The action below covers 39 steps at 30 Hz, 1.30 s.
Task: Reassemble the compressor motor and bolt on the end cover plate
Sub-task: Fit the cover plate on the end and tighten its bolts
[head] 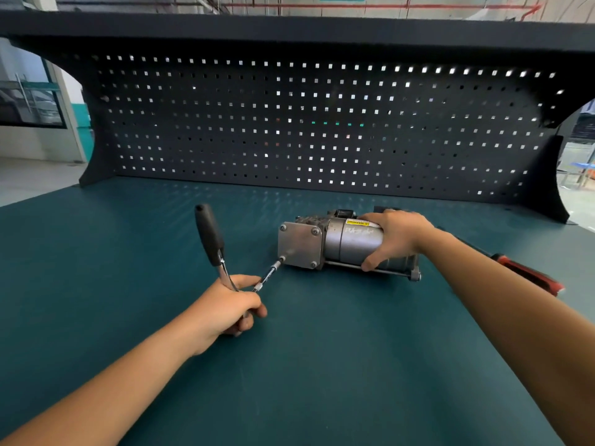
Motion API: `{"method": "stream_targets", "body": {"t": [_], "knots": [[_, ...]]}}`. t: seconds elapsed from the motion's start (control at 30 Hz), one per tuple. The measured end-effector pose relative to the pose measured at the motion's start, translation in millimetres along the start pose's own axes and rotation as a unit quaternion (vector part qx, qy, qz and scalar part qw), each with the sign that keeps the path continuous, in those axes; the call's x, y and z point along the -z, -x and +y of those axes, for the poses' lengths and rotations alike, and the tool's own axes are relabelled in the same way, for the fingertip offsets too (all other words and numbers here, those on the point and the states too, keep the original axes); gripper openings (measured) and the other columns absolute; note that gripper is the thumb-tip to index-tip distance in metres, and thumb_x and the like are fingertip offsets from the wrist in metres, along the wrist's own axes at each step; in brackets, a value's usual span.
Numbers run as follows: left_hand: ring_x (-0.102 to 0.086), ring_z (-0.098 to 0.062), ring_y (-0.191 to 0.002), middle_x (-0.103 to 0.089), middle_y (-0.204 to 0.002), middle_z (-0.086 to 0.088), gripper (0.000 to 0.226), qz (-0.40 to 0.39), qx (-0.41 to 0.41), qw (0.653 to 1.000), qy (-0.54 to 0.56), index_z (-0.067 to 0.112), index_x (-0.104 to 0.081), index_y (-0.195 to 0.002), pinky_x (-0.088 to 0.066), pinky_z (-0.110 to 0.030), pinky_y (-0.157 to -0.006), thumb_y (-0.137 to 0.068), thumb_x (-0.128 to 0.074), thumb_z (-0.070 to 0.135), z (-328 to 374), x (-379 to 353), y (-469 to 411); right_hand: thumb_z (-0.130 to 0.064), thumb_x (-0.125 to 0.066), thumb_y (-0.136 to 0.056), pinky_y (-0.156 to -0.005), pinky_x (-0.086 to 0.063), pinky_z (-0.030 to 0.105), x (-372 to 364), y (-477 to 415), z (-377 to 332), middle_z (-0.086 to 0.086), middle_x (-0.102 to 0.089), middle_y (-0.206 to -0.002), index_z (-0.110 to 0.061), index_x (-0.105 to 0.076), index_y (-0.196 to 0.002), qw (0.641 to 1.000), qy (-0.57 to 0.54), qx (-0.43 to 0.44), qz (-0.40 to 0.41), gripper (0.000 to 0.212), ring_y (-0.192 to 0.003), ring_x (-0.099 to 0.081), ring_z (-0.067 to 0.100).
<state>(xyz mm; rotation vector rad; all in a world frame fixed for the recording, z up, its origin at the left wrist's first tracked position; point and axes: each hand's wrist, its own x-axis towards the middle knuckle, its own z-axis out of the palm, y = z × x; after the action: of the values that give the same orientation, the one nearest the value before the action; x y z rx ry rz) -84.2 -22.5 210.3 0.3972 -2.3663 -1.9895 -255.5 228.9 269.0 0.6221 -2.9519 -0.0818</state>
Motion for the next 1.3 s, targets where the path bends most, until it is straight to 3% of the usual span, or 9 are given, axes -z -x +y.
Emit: {"method": "stream_targets", "body": {"t": [0.1, 0.23, 0.37, 0.7, 0.9, 1.03, 1.17, 1.23, 1.3], "knots": [[-0.038, -0.01, -0.031, -0.061, -0.052, -0.004, 0.026, -0.01, -0.004, 1.0, 0.009, 0.014, -0.055, -0.1, -0.025, -0.015, -0.036, -0.085, -0.047, -0.005, 3, 3, 0, -0.076, -0.067, -0.052, -0.111, -0.01, 0.055, -6, 8, 0, 0.001, -0.042, -0.135, -0.034, -0.032, -0.143, 0.998, 0.026, 0.018, 0.057, 0.107, -0.13, -0.035, 0.022], [-0.036, -0.01, -0.031, -0.054, -0.047, -0.002, 0.024, -0.011, -0.014, 1.0, 0.012, 0.014, -0.057, -0.094, -0.025, -0.014, -0.035, -0.085, -0.045, -0.005, 8, 4, 3, -0.081, -0.055, -0.06, -0.106, 0.011, 0.063, -11, 23, -2, 0.0, -0.03, -0.146, -0.034, -0.028, -0.145, 0.99, 0.082, 0.026, 0.113, 0.101, -0.139, -0.019, 0.017], [-0.032, -0.009, -0.03, -0.047, -0.045, 0.001, 0.024, 0.002, -0.005, 1.0, 0.011, 0.014, -0.06, -0.092, -0.023, -0.013, -0.035, -0.087, -0.043, -0.001, 15, 8, 5, -0.079, -0.048, -0.071, -0.105, 0.013, 0.064, -20, 40, -7, -0.002, -0.026, -0.149, -0.029, -0.019, -0.147, 0.985, 0.112, -0.004, 0.128, 0.095, -0.141, -0.013, 0.017], [-0.022, -0.01, -0.031, -0.041, -0.044, 0.0, 0.014, -0.03, 0.02, 0.999, 0.001, 0.012, -0.047, -0.074, -0.018, -0.013, -0.037, -0.087, -0.046, 0.008, 29, 21, 22, -0.07, -0.053, -0.076, -0.104, 0.007, 0.069, -17, 49, -24, -0.004, -0.031, -0.149, -0.024, -0.014, -0.149, 0.986, 0.105, -0.08, 0.099, 0.095, -0.138, -0.025, 0.019], [-0.018, -0.008, -0.028, -0.035, -0.049, -0.002, 0.024, -0.066, 0.048, 0.988, 0.134, 0.01, -0.051, -0.067, -0.018, -0.012, -0.032, -0.089, -0.046, 0.016, 16, 44, 51, -0.068, -0.056, -0.077, -0.105, 0.005, 0.068, -9, 48, -28, -0.002, -0.03, -0.15, -0.022, -0.014, -0.149, 0.988, 0.096, -0.097, 0.068, 0.095, -0.138, -0.026, 0.02], [-0.027, -0.012, -0.035, -0.039, -0.051, 0.0, 0.021, 0.043, -0.048, 0.995, -0.08, 0.011, -0.045, -0.07, -0.023, -0.018, -0.039, -0.091, -0.051, 0.012, 5, 44, 55, -0.056, -0.059, -0.082, -0.113, 0.0, 0.052, -6, 62, -42, -0.004, -0.002, -0.159, -0.021, 0.005, -0.15, 0.985, -0.157, -0.018, 0.069, 0.099, -0.145, 0.001, 0.016], [-0.049, -0.011, -0.061, -0.054, -0.067, 0.008, 0.019, 0.167, -0.144, 0.897, -0.384, 0.021, -0.046, -0.07, -0.032, -0.028, -0.051, -0.083, -0.058, 0.027, 10, 35, 45, -0.021, -0.059, -0.087, -0.112, -0.014, 0.021, 8, 101, -82, -0.009, -0.023, -0.147, -0.022, -0.012, -0.147, 0.88, -0.392, 0.126, 0.235, 0.076, -0.141, -0.017, 0.011], [-0.05, -0.01, -0.065, -0.055, -0.071, 0.009, 0.017, 0.161, -0.151, 0.874, -0.433, 0.026, -0.045, -0.072, -0.032, -0.027, -0.05, -0.083, -0.056, 0.032, 17, 24, 42, -0.019, -0.059, -0.08, -0.107, -0.02, 0.012, 12, 129, -100, -0.006, -0.036, -0.14, -0.019, -0.028, -0.142, 0.872, -0.359, 0.213, 0.255, 0.07, -0.132, -0.029, 0.003], [-0.048, -0.009, -0.065, -0.053, -0.073, 0.01, 0.017, 0.141, -0.157, 0.855, -0.474, 0.027, -0.043, -0.073, -0.03, -0.026, -0.049, -0.084, -0.054, 0.032, 23, 13, 40, -0.032, -0.066, -0.076, -0.099, -0.031, 0.017, 10, 151, -109, 0.002, -0.056, -0.128, -0.009, -0.045, -0.134, 0.908, -0.231, 0.26, 0.233, 0.066, -0.118, -0.047, 0.012]]}}
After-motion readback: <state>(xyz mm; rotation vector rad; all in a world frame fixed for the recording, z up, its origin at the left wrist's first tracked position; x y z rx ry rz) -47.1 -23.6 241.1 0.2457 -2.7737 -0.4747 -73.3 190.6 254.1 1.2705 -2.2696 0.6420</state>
